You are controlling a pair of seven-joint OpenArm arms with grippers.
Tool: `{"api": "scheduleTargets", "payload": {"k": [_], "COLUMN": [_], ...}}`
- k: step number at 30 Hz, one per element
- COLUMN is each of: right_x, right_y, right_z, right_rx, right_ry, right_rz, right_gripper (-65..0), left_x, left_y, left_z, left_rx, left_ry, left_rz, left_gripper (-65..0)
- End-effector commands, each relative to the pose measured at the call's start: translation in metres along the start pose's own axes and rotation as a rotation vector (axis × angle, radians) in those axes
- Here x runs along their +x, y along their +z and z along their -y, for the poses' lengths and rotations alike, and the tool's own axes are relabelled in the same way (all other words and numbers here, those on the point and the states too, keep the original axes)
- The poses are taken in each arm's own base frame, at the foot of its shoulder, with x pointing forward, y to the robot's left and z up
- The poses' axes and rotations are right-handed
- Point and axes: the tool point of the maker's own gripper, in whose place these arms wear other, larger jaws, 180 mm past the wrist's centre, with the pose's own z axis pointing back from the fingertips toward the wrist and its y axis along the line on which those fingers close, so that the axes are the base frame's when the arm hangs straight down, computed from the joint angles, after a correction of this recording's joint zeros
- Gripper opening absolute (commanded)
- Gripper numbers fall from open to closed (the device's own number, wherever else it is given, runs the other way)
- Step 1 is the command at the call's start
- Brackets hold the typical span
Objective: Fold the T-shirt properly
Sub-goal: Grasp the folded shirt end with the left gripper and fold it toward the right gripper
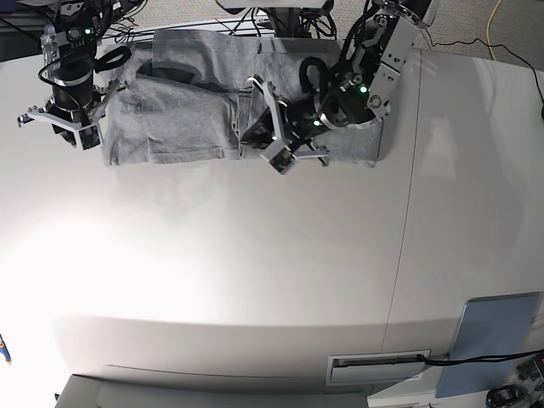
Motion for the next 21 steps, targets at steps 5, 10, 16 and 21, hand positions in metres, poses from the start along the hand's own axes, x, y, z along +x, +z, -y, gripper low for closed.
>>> {"api": "scheduleTargets", "payload": {"k": [5, 10, 16, 21], "right_x": [0.000, -0.002, 0.002, -0.004], "right_y": [0.002, 0.003, 0.004, 0.007], "right_z": [0.020, 0.003, -0.009, -0.023], "right_rx": [-0.045, 0.062, 0.129, 0.210], "right_ry": [0.042, 0.142, 0.092, 0.022], "right_rz": [0.001, -0.002, 0.024, -0.008], "right_gripper": [-56.3, -50.0, -36.0, -36.0], "left_x": [0.013, 0.021, 0.017, 0.018], "left_y": [0.011, 0.019, 0.020, 0.020], "left_z": [-0.017, -0.019, -0.020, -0.020], "left_rx": [0.021, -0.026, -0.027, -0.027], "left_ry": [0.043, 0.055, 0.058, 0.058], "left_rz": [0.040, 0.087, 0.069, 0.070], "left_gripper": [-60.0, -51.8, -51.8, -51.8]}}
